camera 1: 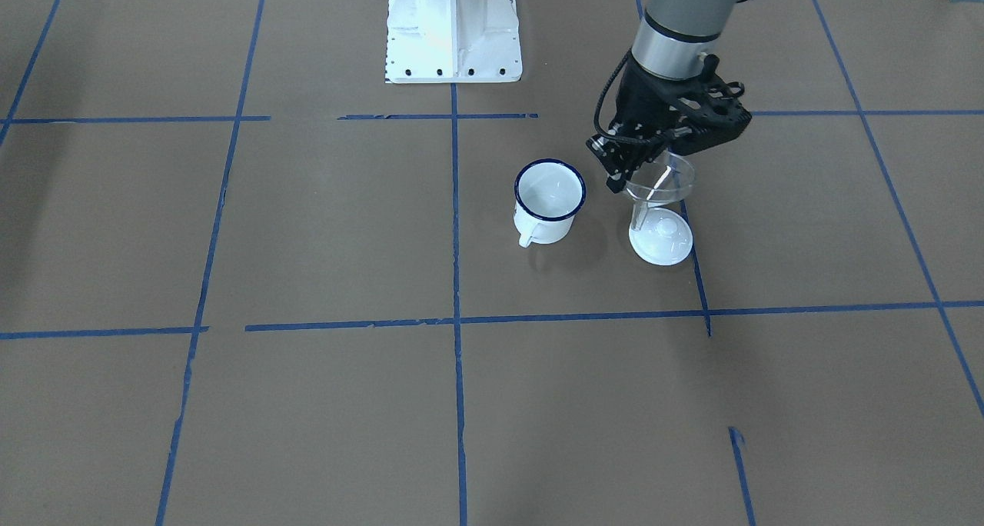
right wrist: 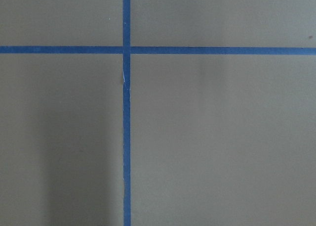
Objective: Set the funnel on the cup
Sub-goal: 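Carry the glass funnel over the mug and lower it into the mug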
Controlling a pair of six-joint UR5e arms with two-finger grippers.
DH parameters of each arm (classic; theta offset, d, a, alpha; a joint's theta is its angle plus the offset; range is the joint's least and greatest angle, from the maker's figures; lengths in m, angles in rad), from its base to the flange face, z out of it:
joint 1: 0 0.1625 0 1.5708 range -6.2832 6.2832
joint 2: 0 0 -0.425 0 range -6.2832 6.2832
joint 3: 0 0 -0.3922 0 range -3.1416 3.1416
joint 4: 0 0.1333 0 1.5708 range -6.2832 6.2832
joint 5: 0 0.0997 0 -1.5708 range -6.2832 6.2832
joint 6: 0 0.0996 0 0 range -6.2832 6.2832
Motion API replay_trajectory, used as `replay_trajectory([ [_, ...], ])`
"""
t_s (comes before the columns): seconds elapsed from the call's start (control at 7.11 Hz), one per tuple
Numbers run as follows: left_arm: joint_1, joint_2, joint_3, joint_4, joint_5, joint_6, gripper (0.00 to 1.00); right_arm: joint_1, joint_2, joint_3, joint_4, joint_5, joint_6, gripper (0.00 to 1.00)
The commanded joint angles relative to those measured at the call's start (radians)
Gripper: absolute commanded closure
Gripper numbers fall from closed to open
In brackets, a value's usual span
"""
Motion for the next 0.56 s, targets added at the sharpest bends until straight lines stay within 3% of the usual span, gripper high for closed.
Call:
replay_trajectory([
  [0.0, 0.075, -0.070, -0.020, 0.134, -0.019, 0.089, 1.00, 0.000, 0.000, 0.001, 0.000, 0.000, 0.000, 0.00],
  [0.28, 0.112, -0.112, -0.005, 0.146, -0.028, 0.168, 1.00, 0.000, 0.000, 0.001, 0.000, 0.000, 0.000, 0.00],
  [0.42, 0.115, -0.155, 0.048, 0.145, -0.025, 0.191, 1.00, 0.000, 0.000, 0.001, 0.000, 0.000, 0.000, 0.00],
])
